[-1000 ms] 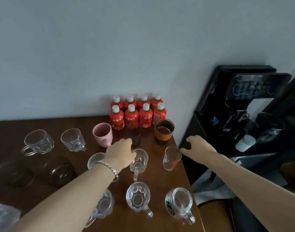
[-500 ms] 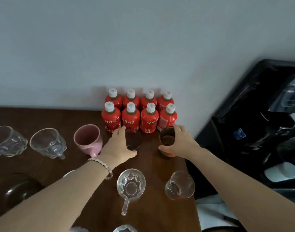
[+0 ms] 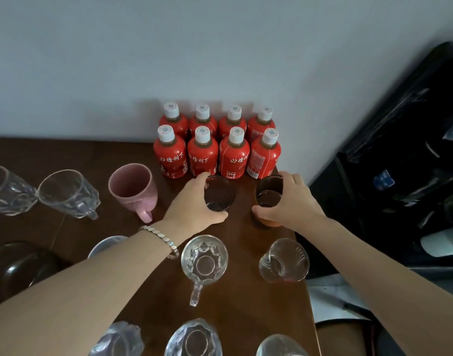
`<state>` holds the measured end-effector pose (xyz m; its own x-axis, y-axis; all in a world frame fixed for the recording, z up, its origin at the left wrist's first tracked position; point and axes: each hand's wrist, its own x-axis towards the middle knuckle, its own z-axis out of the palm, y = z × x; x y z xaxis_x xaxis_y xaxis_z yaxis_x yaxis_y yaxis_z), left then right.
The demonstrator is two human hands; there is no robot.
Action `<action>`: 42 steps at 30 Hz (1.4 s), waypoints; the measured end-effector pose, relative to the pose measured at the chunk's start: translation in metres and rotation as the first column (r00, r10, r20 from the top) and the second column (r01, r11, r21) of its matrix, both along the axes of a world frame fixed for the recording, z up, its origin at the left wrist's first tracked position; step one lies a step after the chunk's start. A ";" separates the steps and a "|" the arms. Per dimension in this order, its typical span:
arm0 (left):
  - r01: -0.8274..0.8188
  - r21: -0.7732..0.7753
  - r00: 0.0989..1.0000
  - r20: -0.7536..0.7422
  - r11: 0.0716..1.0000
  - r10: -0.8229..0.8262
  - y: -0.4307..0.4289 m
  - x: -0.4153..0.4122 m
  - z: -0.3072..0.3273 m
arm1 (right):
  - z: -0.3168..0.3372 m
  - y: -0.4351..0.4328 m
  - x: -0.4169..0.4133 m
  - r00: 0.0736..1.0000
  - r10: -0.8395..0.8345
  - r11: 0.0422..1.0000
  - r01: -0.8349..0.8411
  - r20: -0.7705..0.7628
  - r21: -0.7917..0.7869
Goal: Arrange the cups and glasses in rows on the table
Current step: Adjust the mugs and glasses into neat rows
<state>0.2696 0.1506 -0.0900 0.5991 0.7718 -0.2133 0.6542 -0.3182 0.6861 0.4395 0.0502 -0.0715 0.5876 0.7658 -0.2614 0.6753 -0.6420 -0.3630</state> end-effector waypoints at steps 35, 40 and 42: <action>-0.060 0.259 0.932 -0.331 0.964 0.147 0.111 -0.232 0.047 | 0.026 0.138 -0.203 0.935 0.305 0.950 -0.311 -0.181 -0.007; -0.064 0.096 0.929 -0.357 0.993 0.094 0.133 -0.232 0.033 | 0.016 0.150 -0.208 0.984 0.154 0.981 -0.163 -0.089 -0.107; -0.075 0.041 0.935 -0.345 0.996 0.085 0.139 -0.223 0.026 | 0.015 0.148 -0.209 0.993 0.094 0.988 -0.103 -0.078 -0.119</action>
<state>0.0462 0.2898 -0.0637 0.4279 0.8223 -0.3751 0.8737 -0.2701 0.4045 0.2301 0.1978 -0.0567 0.4872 0.7786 -0.3956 0.7125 -0.6163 -0.3355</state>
